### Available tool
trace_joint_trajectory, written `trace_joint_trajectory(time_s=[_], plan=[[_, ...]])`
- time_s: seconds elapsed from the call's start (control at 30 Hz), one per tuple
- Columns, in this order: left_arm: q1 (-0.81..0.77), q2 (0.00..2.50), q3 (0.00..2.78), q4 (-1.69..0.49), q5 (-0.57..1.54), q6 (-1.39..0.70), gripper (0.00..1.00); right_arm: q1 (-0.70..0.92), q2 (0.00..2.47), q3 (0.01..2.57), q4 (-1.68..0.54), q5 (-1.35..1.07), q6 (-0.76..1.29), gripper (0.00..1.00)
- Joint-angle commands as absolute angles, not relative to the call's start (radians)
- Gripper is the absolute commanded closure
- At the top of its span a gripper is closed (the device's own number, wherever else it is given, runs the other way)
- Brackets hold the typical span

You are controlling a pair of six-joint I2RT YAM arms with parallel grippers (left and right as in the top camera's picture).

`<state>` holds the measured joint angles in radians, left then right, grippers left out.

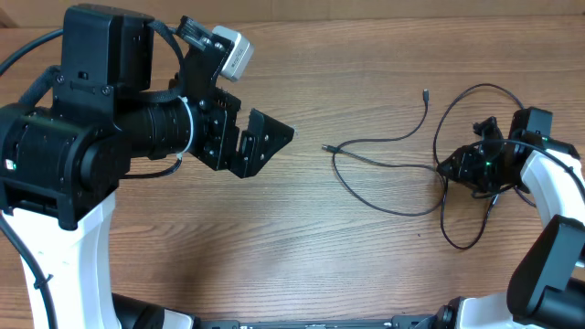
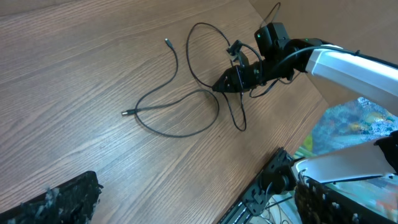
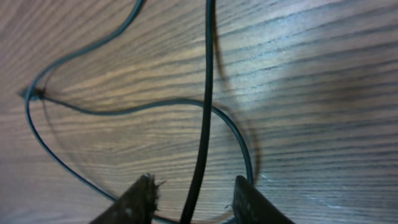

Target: Untangle cables

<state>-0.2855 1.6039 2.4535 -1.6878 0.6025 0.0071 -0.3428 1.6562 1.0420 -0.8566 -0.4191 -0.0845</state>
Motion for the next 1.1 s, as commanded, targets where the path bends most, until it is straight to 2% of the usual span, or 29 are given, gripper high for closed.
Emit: trace_joint_trajectory(time_s=[0.0, 0.03, 0.07, 0.1, 0.17, 0.27, 0.43, 0.47, 0.53, 0.83, 1.07], plan=[[-0.284, 1.595, 2.454, -1.689, 0.621, 0.031, 0.00, -0.344, 1.650, 1.040, -0.863, -0.408, -0.033, 0.65], [-0.284, 1.595, 2.454, -1.689, 0.621, 0.031, 0.00, -0.344, 1.650, 1.040, -0.868, -0.408, -0.024, 0.56], [-0.284, 1.595, 2.454, -1.689, 0.621, 0.031, 0.00, -0.344, 1.650, 1.039, -0.875, -0.408, -0.022, 0.42], [-0.284, 1.595, 2.454, -1.689, 0.621, 0.031, 0.00, -0.344, 1.650, 1.039, -0.883, -0.405, -0.022, 0.34], [-0.284, 1.595, 2.454, -1.689, 0.621, 0.031, 0.00, -0.344, 1.650, 1.039, -0.900, -0.392, -0.022, 0.33], [-0.284, 1.595, 2.454, -1.689, 0.621, 0.031, 0.00, -0.344, 1.650, 1.039, -0.922, -0.393, -0.022, 0.62], [-0.284, 1.595, 2.454, -1.689, 0.622, 0.030, 0.00, -0.343, 1.650, 1.039, -0.963, -0.393, -0.022, 0.65], [-0.284, 1.595, 2.454, -1.689, 0.622, 0.030, 0.00, -0.343, 1.650, 1.039, -0.968, -0.393, -0.021, 0.72], [-0.284, 1.595, 2.454, -1.689, 0.622, 0.030, 0.00, -0.343, 1.650, 1.039, -0.967, -0.393, 0.002, 0.96], [-0.284, 1.595, 2.454, -1.689, 0.621, 0.031, 0.00, -0.361, 1.650, 1.075, -0.794, -0.533, 0.060, 0.96], [-0.284, 1.595, 2.454, -1.689, 0.620, 0.030, 0.00, -0.456, 1.650, 1.345, -0.834, -0.632, 0.060, 0.96]])
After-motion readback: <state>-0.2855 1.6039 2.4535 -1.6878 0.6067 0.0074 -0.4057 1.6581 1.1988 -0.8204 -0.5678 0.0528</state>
